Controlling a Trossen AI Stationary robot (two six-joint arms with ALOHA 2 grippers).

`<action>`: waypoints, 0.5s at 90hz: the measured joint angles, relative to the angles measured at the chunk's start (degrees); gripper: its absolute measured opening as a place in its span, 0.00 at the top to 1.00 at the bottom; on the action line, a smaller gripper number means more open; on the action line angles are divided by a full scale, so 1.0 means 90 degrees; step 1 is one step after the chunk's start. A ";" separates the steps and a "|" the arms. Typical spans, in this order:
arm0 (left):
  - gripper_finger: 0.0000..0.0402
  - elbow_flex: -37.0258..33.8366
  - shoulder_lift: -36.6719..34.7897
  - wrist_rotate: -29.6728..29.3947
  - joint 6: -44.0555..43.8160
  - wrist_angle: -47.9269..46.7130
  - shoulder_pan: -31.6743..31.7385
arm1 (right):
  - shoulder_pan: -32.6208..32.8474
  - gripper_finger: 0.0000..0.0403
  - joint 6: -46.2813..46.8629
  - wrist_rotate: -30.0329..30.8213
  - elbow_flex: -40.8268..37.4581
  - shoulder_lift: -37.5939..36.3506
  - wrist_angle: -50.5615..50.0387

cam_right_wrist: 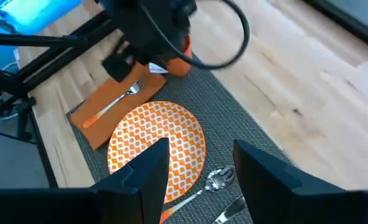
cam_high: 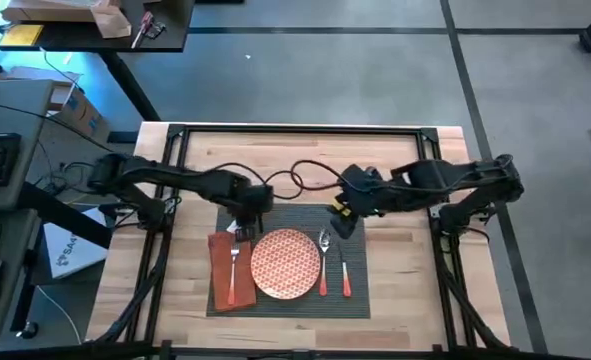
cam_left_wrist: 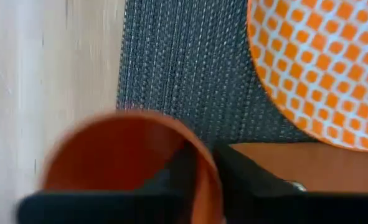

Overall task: Set table place
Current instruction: Move the orange cup to the top of the silverware on the gray tablemat

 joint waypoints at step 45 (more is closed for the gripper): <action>1.00 0.2728 0.1533 0.0409 0.0953 0.1672 -0.0250 | 0.0797 0.60 0.1172 0.0918 0.1320 -0.0005 -0.1755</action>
